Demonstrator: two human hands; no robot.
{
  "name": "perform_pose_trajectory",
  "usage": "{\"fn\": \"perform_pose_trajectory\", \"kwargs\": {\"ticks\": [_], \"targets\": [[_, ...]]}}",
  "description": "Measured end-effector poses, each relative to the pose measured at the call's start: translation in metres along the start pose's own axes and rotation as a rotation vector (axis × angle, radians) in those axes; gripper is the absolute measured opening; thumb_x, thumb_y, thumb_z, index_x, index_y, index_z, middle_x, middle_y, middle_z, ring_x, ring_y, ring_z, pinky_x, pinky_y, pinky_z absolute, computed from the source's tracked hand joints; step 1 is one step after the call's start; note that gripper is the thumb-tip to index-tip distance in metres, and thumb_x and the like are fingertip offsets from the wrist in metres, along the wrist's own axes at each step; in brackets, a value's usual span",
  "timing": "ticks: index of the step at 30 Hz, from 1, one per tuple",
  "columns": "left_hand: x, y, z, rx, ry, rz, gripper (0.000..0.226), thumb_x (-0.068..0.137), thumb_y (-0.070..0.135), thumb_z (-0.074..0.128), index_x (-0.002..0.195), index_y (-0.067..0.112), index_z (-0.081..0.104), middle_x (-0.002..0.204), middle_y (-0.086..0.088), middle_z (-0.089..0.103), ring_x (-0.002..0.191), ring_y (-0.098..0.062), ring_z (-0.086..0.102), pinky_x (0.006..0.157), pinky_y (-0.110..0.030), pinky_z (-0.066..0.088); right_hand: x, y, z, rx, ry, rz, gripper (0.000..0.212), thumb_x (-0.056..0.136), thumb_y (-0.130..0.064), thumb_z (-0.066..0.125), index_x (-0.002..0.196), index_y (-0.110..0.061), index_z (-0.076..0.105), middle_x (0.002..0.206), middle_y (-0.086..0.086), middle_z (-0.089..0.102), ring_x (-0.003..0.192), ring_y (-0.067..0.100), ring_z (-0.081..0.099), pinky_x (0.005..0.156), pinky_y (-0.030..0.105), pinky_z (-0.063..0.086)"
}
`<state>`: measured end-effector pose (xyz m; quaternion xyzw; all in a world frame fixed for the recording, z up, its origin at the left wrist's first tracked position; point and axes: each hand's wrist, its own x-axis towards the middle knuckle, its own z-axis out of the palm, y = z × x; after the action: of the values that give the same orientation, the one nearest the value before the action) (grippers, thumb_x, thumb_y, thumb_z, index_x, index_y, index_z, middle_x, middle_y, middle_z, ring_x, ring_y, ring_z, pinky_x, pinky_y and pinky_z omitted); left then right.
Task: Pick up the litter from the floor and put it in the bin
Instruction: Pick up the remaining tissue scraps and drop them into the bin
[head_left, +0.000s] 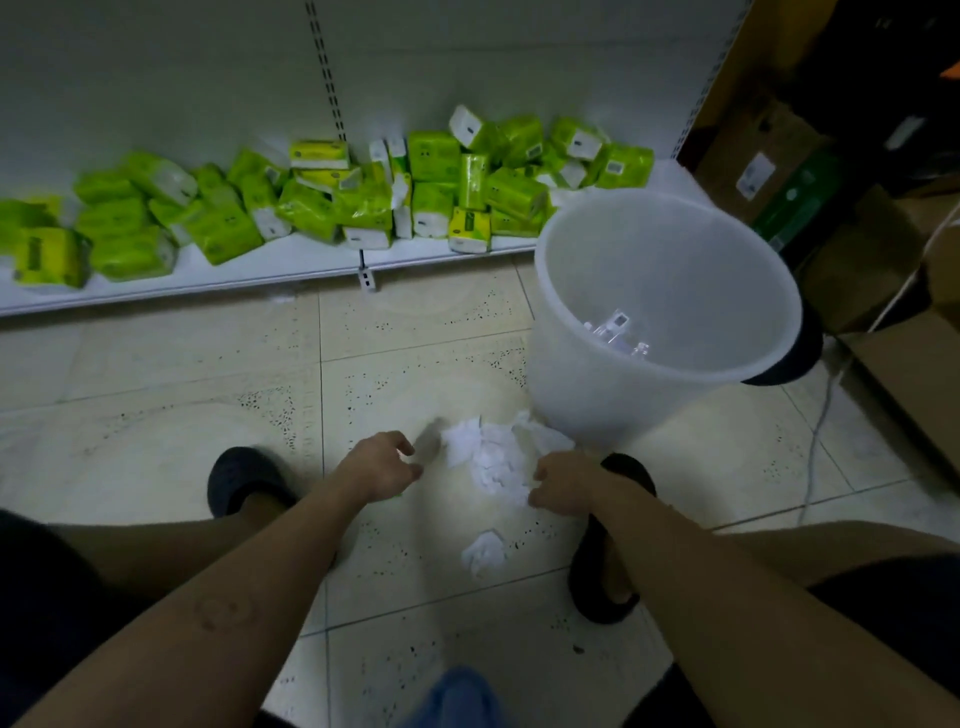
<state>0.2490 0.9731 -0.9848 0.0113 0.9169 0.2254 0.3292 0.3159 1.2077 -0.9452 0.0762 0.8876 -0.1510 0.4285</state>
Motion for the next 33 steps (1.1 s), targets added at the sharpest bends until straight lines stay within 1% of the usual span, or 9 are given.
{"fn": "perform_pose_trajectory", "kwargs": {"ticks": [7, 11, 14, 18, 20, 22, 25, 28, 33], "targets": [[0.064, -0.038, 0.037, 0.102, -0.096, -0.027, 0.044, 0.088, 0.035, 0.059, 0.129, 0.018, 0.054, 0.131, -0.010, 0.055, 0.111, -0.027, 0.056, 0.090, -0.033, 0.047, 0.082, -0.021, 0.094, 0.131, -0.242, -0.066, 0.045, 0.093, -0.028, 0.050, 0.135, -0.012, 0.048, 0.142, 0.009, 0.046, 0.125, 0.028, 0.048, 0.105, 0.035, 0.041], [0.105, -0.043, 0.061, 0.122, -0.157, -0.022, 0.046, 0.089, 0.035, 0.057, 0.132, 0.021, 0.051, 0.138, -0.013, 0.045, 0.114, -0.029, 0.054, 0.094, -0.035, 0.044, 0.122, -0.029, 0.125, 0.266, -0.309, 0.034, 0.049, 0.088, -0.020, 0.059, 0.133, -0.008, 0.045, 0.141, 0.012, 0.041, 0.125, 0.029, 0.046, 0.102, 0.035, 0.043], [0.135, -0.045, 0.077, 0.092, -0.176, -0.002, 0.047, 0.089, 0.032, 0.057, 0.135, 0.024, 0.048, 0.141, -0.013, 0.038, 0.119, -0.032, 0.051, 0.099, -0.040, 0.043, 0.143, -0.029, 0.142, 0.320, -0.335, 0.071, 0.058, 0.091, -0.022, 0.056, 0.142, -0.009, 0.033, 0.151, 0.013, 0.026, 0.136, 0.028, 0.032, 0.110, 0.033, 0.031], [0.166, -0.046, 0.096, 0.139, -0.170, 0.065, 0.055, 0.088, 0.028, 0.056, 0.141, 0.029, 0.040, 0.158, -0.016, 0.013, 0.143, -0.034, 0.017, 0.112, -0.046, 0.027, 0.163, -0.018, 0.164, 0.350, -0.344, 0.066, 0.070, 0.090, -0.025, 0.057, 0.149, -0.017, 0.020, 0.157, 0.014, 0.011, 0.143, 0.028, 0.022, 0.116, 0.034, 0.025], [0.179, -0.047, 0.105, 0.191, -0.177, 0.098, 0.063, 0.089, 0.029, 0.056, 0.146, 0.030, 0.031, 0.160, -0.016, -0.005, 0.147, -0.036, -0.002, 0.116, -0.050, 0.019, 0.169, -0.014, 0.174, 0.391, -0.316, 0.069, 0.072, 0.091, -0.027, 0.056, 0.150, -0.016, 0.016, 0.157, 0.013, 0.015, 0.142, 0.027, 0.025, 0.117, 0.034, 0.024], [0.192, -0.050, 0.112, 0.247, -0.195, 0.133, 0.068, 0.090, 0.030, 0.056, 0.149, 0.030, 0.023, 0.161, -0.013, -0.008, 0.147, -0.036, -0.010, 0.116, -0.055, 0.019, 0.176, -0.009, 0.180, 0.371, -0.253, 0.084, 0.064, 0.093, -0.028, 0.053, 0.148, -0.013, 0.024, 0.153, 0.012, 0.026, 0.139, 0.026, 0.030, 0.115, 0.034, 0.027], [0.201, -0.051, 0.118, 0.266, -0.226, 0.101, 0.069, 0.090, 0.035, 0.053, 0.150, 0.030, 0.019, 0.161, -0.009, -0.005, 0.148, -0.035, 0.004, 0.113, -0.059, 0.022, 0.183, -0.002, 0.180, 0.419, -0.183, 0.057, 0.043, 0.094, -0.021, 0.051, 0.135, -0.011, 0.047, 0.144, 0.008, 0.044, 0.132, 0.022, 0.040, 0.108, 0.025, 0.029], [0.198, -0.050, 0.119, 0.262, -0.194, 0.063, 0.070, 0.091, 0.034, 0.051, 0.151, 0.021, 0.018, 0.161, -0.009, 0.003, 0.144, -0.034, 0.020, 0.111, -0.056, 0.027, 0.183, 0.003, 0.173, 0.477, -0.174, 0.070, 0.041, 0.094, -0.020, 0.050, 0.133, -0.009, 0.050, 0.138, 0.009, 0.052, 0.125, 0.023, 0.048, 0.106, 0.027, 0.036], [0.178, -0.042, 0.103, 0.156, -0.036, 0.049, 0.042, 0.093, 0.022, 0.050, 0.130, 0.004, 0.050, 0.132, -0.021, 0.049, 0.114, -0.037, 0.053, 0.095, -0.043, 0.046, 0.171, 0.001, 0.147, 0.532, -0.108, 0.117, 0.035, 0.091, -0.023, 0.053, 0.122, -0.008, 0.056, 0.124, 0.009, 0.061, 0.112, 0.023, 0.057, 0.090, 0.023, 0.043]]}}
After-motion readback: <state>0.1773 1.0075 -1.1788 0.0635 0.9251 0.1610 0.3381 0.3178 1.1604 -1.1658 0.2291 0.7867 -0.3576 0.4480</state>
